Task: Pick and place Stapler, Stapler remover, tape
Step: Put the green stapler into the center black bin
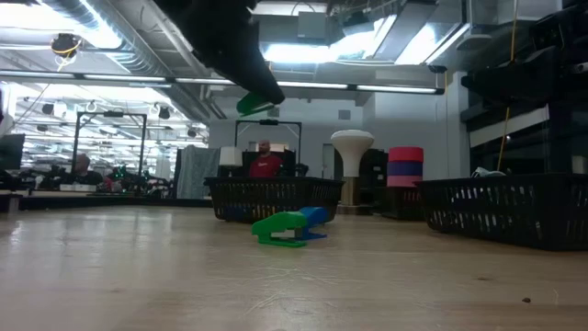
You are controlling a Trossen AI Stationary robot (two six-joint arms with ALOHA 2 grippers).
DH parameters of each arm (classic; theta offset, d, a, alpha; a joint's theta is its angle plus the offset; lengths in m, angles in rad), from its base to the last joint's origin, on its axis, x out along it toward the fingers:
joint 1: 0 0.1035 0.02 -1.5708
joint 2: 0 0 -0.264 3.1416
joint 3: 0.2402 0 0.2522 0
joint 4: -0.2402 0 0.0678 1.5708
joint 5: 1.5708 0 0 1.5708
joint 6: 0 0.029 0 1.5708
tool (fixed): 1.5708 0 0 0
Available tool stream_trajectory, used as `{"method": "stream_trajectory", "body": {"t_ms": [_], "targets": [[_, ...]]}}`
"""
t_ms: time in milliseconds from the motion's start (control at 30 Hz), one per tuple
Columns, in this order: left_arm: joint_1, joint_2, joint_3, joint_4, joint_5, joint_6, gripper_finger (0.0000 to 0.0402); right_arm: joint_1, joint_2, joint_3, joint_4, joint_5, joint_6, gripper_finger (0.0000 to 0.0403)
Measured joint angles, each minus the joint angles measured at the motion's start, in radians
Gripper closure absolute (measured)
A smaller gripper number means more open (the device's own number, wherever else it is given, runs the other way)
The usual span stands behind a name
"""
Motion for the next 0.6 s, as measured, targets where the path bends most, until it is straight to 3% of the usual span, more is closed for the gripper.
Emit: {"method": "stream_trajectory", "body": {"t_ms": [600], "targets": [[0.185,-0.011,0.0,-0.005,-0.001,-0.019,0.0329,0.0,0.0,0.0,0.0,0.0,0.0,0.0263]]}}
